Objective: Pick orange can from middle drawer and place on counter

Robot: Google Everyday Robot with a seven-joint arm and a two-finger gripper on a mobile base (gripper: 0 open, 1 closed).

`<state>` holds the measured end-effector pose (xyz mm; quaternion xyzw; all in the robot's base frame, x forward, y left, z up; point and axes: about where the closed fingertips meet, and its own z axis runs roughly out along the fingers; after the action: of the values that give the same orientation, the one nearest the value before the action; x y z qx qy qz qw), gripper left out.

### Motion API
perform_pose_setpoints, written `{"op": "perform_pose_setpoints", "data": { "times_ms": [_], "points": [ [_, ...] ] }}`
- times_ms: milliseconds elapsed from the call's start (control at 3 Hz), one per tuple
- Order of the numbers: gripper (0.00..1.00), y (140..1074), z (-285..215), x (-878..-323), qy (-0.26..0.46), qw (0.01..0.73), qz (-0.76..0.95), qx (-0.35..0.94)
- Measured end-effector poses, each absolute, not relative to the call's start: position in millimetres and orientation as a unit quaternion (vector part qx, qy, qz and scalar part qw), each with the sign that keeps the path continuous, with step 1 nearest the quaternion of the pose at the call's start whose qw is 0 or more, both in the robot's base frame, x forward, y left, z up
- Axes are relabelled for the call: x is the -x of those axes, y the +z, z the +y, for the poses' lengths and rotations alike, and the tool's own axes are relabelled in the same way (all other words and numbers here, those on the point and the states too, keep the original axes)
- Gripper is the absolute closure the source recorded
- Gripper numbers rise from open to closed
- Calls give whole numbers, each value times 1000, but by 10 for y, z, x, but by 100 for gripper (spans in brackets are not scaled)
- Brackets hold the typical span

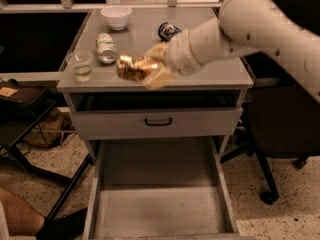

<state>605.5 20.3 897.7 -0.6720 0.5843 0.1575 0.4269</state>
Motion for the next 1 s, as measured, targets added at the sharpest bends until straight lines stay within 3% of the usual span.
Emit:
{"op": "perform_pose_setpoints", "data": {
  "times_ms": [333, 667, 1000],
  "points": [
    [100, 9530, 113, -6430, 105, 448, 580, 672],
    [100, 9623, -135, -6857, 49, 452, 606, 653],
    [100, 9335, -371, -7217, 38, 432, 647, 627]
  ]
}}
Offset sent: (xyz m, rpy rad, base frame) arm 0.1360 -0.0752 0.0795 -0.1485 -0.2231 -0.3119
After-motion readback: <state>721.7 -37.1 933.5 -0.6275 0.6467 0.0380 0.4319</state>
